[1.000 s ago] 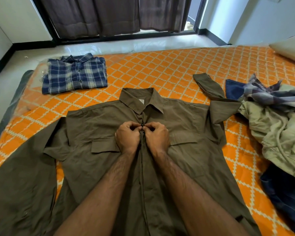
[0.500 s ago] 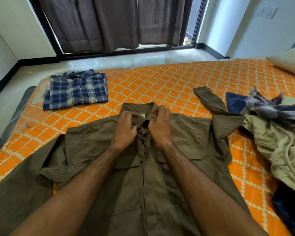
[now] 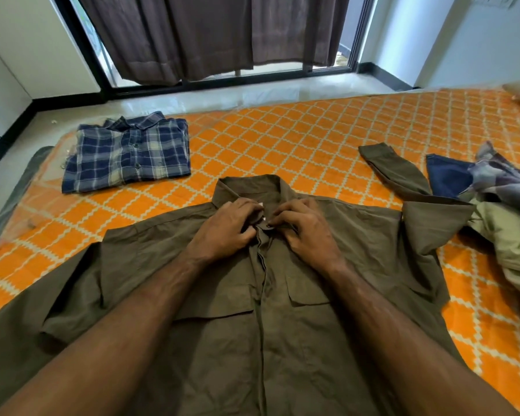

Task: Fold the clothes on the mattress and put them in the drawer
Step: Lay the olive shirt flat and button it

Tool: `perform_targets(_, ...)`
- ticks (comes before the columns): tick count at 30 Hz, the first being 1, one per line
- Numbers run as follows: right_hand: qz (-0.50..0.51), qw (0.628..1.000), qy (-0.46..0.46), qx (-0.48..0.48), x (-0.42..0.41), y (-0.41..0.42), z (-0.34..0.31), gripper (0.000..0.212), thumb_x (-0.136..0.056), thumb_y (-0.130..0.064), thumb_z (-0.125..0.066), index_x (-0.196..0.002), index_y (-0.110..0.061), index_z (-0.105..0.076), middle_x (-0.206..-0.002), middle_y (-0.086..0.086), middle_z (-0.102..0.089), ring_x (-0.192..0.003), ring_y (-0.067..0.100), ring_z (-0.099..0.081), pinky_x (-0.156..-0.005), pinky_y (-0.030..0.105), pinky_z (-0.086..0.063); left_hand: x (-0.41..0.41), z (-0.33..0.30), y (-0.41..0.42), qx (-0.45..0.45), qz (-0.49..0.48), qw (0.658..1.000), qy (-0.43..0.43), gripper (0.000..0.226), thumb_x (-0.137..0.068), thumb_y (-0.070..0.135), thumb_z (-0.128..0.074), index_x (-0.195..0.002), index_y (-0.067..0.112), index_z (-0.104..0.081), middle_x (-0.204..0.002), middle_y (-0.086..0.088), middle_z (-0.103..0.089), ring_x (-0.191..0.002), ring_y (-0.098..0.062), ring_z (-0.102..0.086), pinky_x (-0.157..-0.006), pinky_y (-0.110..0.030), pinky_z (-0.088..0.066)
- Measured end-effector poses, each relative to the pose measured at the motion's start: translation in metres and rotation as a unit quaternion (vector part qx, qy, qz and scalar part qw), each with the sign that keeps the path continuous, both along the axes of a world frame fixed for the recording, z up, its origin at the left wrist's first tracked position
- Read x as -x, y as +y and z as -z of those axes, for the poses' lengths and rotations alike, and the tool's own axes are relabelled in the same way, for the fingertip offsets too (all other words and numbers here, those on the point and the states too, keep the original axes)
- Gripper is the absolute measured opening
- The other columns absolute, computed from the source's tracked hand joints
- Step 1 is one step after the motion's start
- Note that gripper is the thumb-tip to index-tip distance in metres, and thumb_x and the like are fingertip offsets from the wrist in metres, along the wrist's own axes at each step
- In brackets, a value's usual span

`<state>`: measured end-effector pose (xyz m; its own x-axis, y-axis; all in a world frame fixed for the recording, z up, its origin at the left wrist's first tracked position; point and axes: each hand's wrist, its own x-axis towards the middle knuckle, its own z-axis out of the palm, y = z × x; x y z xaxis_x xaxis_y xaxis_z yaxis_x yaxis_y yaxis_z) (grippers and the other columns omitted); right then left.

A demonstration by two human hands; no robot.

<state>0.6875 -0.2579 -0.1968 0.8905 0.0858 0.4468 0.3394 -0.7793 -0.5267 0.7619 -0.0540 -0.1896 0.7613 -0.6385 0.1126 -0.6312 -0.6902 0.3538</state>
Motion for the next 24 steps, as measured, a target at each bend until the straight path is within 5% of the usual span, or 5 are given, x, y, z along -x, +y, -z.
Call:
perform_targets(6,-0.019,0.999,-0.001,-0.04,0.003,0.0,-0.004,0.017,-0.09,-0.007,-0.072,-0.1,-0.019,-0.08,-0.098,-0.009,-0.072,-0.092,0.008,-0.048,-0.078,0.013,-0.039,-0.002,0.003,0.0,0.062,-0.036,0.997,0.003,0.032,-0.098,0.022,-0.059,-0.13,0.018,-0.058,-0.117,0.005,-0.044,-0.101,-0.014,-0.053,-0.086,-0.031,-0.049)
perform_targets(12,-0.003,0.998,0.034,-0.058,-0.003,0.004,-0.003,0.015,-0.087,-0.012,-0.077,-0.097,-0.024,-0.079,-0.095,-0.012,-0.068,-0.091,0.009,-0.047,-0.075,0.013,-0.038,-0.013,-0.006,-0.003,0.076,-0.085,0.991,0.076,0.02,-0.096,0.022,-0.067,-0.11,0.01,-0.062,-0.102,0.001,-0.045,-0.094,-0.015,-0.048,-0.078,-0.023,-0.035)
perform_targets(20,0.044,0.998,0.023,-0.048,-0.021,0.027,0.005,0.011,-0.087,-0.016,-0.077,-0.094,-0.024,-0.075,-0.091,-0.009,-0.066,-0.092,0.017,-0.05,-0.079,0.037,-0.047,-0.018,-0.01,0.0,0.088,-0.092,0.985,0.117,0.022,-0.093,0.028,-0.07,-0.097,0.006,-0.066,-0.097,-0.007,-0.052,-0.09,-0.024,-0.054,-0.08,-0.038,-0.043)
perform_targets(24,0.074,0.997,0.007,-0.019,-0.019,0.032,0.008,0.008,-0.087,-0.024,-0.075,-0.093,-0.028,-0.074,-0.091,-0.012,-0.065,-0.093,0.017,-0.05,-0.08,0.043,-0.046,-0.019,-0.018,0.0,0.089,-0.084,0.981,0.15,0.017,-0.094,0.026,-0.069,-0.088,0.009,-0.067,-0.087,0.0,-0.052,-0.079,-0.012,-0.052,-0.074,-0.035,-0.042)
